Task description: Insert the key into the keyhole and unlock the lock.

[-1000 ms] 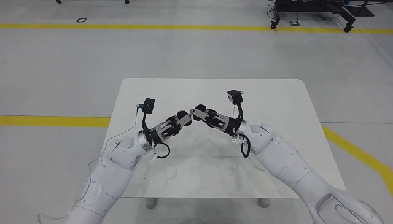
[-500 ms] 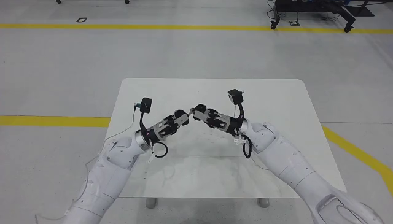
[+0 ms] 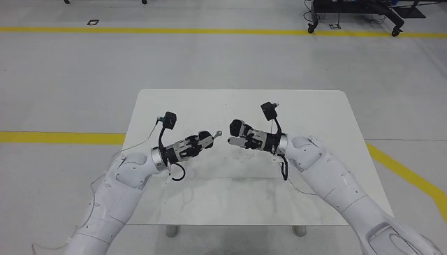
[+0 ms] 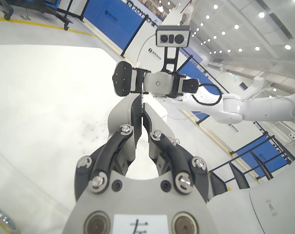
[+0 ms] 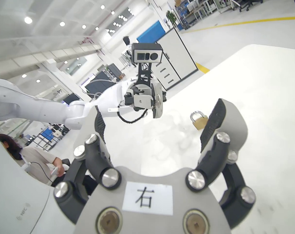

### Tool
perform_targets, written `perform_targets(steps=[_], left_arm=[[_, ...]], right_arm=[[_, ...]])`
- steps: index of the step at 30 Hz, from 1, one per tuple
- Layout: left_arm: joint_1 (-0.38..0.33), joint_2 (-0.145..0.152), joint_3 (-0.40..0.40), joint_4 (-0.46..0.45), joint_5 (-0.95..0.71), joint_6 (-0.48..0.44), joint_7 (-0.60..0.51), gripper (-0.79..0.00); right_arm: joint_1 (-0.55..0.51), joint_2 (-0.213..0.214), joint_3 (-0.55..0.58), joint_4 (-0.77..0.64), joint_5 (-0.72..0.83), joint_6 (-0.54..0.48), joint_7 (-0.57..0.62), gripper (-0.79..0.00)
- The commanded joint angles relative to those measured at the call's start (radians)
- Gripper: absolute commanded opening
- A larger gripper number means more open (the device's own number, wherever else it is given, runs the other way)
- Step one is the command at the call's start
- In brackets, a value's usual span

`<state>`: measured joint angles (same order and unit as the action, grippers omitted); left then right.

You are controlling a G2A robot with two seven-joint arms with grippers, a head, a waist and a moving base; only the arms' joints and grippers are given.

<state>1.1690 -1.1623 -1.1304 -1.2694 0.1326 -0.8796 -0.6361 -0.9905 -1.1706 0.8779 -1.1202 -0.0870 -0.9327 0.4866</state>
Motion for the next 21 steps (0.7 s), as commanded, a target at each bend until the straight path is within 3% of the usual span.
perform_targets(steps=[1, 3, 4, 6, 8, 10, 21], left_arm=[[-0.006, 0.001, 0.014, -0.004, 0.008, 0.006, -0.031, -0.785], [-0.013, 0.003, 0.025, -0.004, 0.007, 0.007, -0.057, -0.785], [-0.016, 0.003, 0.029, -0.003, 0.006, 0.007, -0.064, -0.785], [-0.018, 0.004, 0.036, -0.001, -0.011, 0.008, -0.070, -0.785], [-0.024, 0.005, 0.043, 0.000, -0.007, 0.010, -0.081, -0.785], [-0.027, 0.005, 0.049, 0.002, -0.010, 0.013, -0.084, -0.785], [-0.041, 0.007, 0.075, 0.011, 0.012, 0.018, -0.076, -0.785]], right_arm=[[-0.015, 0.013, 0.018, -0.044, -0.039, 0.046, 0.051, 0.000], [-0.033, 0.022, 0.029, -0.080, -0.050, 0.071, 0.080, 0.000], [-0.039, 0.025, 0.034, -0.093, -0.056, 0.084, 0.092, -0.071], [-0.049, 0.030, 0.038, -0.113, -0.063, 0.105, 0.113, -0.129], [-0.056, 0.032, 0.038, -0.126, -0.060, 0.114, 0.131, -0.320], [-0.059, 0.033, 0.036, -0.130, -0.053, 0.118, 0.145, -0.403], [-0.058, 0.033, 0.036, -0.126, -0.053, 0.132, 0.151, -0.471]])
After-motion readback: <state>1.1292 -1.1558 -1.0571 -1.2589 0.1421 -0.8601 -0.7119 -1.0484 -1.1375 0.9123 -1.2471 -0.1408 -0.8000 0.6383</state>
